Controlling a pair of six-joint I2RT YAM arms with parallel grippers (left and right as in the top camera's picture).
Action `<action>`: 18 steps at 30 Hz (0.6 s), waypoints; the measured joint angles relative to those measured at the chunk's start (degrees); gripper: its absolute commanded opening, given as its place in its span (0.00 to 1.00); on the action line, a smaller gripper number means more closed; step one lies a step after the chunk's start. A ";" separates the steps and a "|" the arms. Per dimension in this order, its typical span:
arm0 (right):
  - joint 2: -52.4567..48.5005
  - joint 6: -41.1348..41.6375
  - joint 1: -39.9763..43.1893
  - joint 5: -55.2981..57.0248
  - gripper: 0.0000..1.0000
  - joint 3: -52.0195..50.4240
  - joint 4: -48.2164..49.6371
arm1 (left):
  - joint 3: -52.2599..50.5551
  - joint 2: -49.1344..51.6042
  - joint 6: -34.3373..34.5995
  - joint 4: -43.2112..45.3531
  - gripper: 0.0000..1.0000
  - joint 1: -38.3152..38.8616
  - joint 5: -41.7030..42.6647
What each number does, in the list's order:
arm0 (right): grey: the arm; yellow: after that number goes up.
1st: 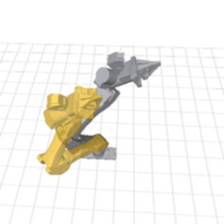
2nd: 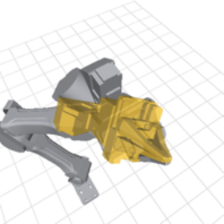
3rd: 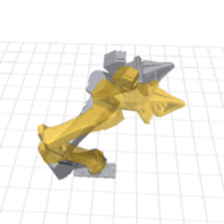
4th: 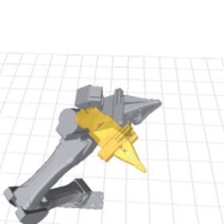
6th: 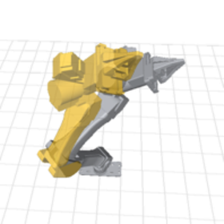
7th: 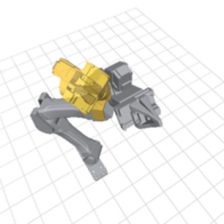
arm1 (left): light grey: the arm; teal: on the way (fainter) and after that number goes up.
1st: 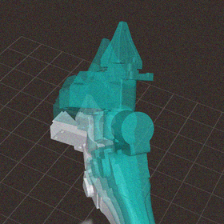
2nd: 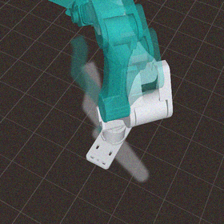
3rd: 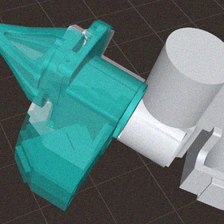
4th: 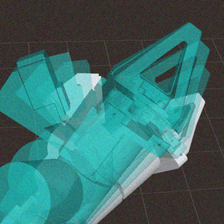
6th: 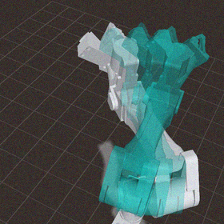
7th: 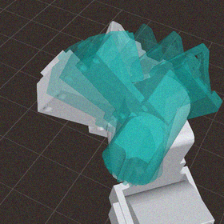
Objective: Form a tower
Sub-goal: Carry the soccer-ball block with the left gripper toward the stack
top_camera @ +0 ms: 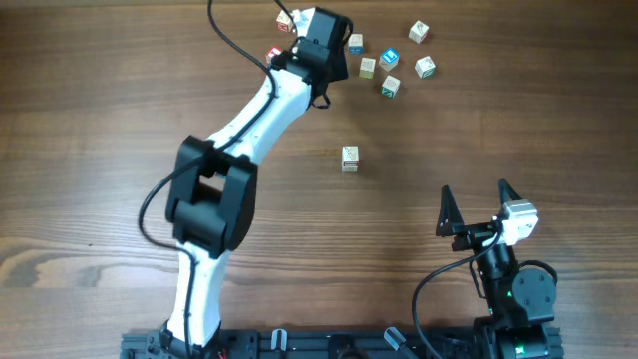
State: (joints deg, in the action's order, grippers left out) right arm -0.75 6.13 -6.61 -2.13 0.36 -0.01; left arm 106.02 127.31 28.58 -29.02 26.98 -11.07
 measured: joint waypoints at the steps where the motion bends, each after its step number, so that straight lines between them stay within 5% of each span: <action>1: 0.00 0.00 0.00 0.00 1.00 0.00 0.00 | 0.00 -1.81 0.02 -2.99 0.30 0.33 0.00; 12: 0.02 0.00 0.00 0.00 1.00 0.00 -0.02 | -0.04 -15.65 1.27 -29.09 0.23 13.66 0.04; 18: 0.02 0.00 0.00 0.00 1.00 0.00 -0.04 | -3.45 -15.65 4.85 -31.91 0.18 19.10 -0.46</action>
State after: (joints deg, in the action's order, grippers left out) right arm -0.73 6.13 -6.61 -2.13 0.36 -0.05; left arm 102.56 111.66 33.43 -60.93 46.09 -11.53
